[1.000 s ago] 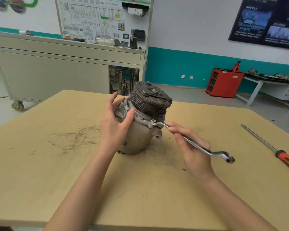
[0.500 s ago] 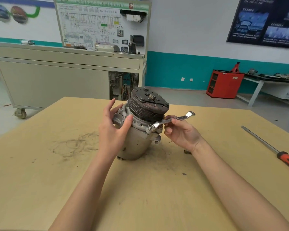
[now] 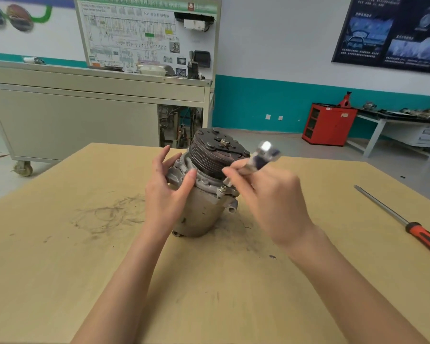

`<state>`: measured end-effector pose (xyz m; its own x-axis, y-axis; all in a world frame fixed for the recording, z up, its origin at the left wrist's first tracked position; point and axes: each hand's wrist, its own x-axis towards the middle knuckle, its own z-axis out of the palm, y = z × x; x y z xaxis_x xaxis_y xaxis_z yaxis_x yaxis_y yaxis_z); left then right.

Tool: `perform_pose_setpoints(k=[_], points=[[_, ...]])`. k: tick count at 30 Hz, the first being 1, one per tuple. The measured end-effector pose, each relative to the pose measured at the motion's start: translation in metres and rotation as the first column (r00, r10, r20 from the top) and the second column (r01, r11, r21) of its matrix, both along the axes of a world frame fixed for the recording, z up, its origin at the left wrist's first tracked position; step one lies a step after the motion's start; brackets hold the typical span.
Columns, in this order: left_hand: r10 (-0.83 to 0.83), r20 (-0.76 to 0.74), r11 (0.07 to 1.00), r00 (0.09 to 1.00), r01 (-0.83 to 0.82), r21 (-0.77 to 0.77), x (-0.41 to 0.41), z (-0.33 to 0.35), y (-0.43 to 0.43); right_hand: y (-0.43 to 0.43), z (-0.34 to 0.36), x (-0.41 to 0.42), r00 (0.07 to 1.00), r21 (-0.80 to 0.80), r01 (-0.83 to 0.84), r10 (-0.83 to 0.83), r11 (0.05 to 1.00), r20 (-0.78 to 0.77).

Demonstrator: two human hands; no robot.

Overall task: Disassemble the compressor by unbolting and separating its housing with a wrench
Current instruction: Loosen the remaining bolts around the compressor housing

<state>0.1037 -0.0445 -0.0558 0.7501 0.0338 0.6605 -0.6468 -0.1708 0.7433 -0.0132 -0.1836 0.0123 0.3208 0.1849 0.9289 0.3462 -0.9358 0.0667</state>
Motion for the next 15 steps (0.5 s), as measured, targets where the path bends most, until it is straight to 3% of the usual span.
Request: perform_pose_setpoints(k=[5, 10, 15], points=[[-0.037, -0.01, 0.999, 0.999, 0.037, -0.015, 0.002, -0.001, 0.001, 0.019, -0.012, -0.004, 0.985, -0.212, 0.156, -0.136, 0.965, 0.105], [0.005, 0.032, 0.999, 0.999, -0.004, -0.033, 0.001, 0.001, -0.002, 0.04, -0.034, -0.003, 0.938, -0.276, 0.326, -0.273, 0.904, 0.214], [0.0, 0.026, 1.0, 1.0, 0.0, -0.019, 0.0, 0.0, -0.001, 0.024, -0.042, 0.002, 0.966, -0.166, 0.159, -0.119, 0.973, 0.231]])
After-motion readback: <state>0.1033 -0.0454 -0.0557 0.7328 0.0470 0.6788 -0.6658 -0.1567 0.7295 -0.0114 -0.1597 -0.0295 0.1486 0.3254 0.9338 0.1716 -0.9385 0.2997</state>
